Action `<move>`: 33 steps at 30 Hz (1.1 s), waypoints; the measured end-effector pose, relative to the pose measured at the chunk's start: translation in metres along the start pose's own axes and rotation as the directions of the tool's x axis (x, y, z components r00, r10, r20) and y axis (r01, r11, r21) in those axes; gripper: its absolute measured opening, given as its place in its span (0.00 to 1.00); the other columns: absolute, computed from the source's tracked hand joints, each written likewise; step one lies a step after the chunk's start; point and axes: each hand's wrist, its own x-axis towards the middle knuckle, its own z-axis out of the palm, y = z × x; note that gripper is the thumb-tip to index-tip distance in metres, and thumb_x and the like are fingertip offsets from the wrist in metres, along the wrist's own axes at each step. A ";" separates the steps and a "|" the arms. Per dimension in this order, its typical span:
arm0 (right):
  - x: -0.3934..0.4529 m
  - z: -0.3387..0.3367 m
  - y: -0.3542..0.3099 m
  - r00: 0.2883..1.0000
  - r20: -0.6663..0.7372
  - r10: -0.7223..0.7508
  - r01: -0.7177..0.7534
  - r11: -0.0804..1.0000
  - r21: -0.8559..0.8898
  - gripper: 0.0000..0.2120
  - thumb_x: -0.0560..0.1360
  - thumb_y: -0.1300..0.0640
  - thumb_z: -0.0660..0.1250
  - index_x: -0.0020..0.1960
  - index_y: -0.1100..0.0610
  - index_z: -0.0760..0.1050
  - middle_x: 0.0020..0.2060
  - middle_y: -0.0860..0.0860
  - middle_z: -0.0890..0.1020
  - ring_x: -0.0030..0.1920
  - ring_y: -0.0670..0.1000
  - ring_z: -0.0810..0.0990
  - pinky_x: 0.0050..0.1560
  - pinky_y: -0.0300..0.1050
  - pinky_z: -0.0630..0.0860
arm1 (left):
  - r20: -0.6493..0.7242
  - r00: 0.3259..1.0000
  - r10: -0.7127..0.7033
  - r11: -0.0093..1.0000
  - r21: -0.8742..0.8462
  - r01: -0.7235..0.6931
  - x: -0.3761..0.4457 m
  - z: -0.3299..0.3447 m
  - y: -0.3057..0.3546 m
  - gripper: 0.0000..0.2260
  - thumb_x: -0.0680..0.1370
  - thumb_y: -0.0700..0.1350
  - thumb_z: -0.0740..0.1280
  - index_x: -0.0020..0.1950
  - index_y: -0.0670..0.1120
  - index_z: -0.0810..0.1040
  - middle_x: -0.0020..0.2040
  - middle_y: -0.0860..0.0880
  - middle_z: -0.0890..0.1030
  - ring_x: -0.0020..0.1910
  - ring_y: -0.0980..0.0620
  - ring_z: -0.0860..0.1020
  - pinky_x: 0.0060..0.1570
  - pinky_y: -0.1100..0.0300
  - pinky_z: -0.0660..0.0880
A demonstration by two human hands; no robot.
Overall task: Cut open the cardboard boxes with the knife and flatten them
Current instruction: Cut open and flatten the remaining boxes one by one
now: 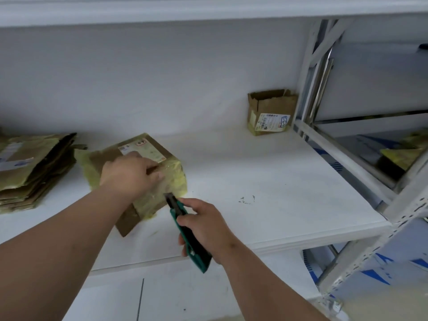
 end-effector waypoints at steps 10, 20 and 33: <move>0.018 -0.024 0.007 0.966 -0.163 -0.199 0.085 0.845 -0.529 0.25 0.80 0.54 0.58 0.75 0.42 0.58 0.45 0.50 0.82 0.36 0.51 0.83 0.41 0.50 0.82 | 0.197 0.975 0.097 0.992 -0.093 -0.080 0.004 0.017 -0.037 0.31 0.78 0.66 0.57 0.79 0.59 0.54 0.80 0.55 0.53 0.78 0.50 0.56 0.73 0.47 0.61; 0.042 -0.002 0.010 0.890 -0.120 -0.440 0.229 0.659 -0.717 0.24 0.82 0.57 0.56 0.77 0.44 0.59 0.55 0.49 0.81 0.49 0.51 0.80 0.49 0.44 0.77 | 0.241 0.962 0.129 0.949 -0.310 -0.050 -0.001 -0.014 -0.069 0.26 0.78 0.62 0.62 0.75 0.64 0.61 0.77 0.57 0.62 0.74 0.50 0.65 0.70 0.56 0.62; 0.069 0.010 0.014 0.828 -0.124 -0.547 0.288 0.603 -0.744 0.25 0.82 0.57 0.57 0.77 0.44 0.61 0.59 0.49 0.78 0.57 0.50 0.78 0.57 0.47 0.77 | 0.243 0.961 0.132 0.902 -0.431 -0.015 -0.002 -0.011 -0.078 0.25 0.78 0.57 0.66 0.74 0.63 0.64 0.74 0.63 0.63 0.73 0.56 0.64 0.69 0.61 0.60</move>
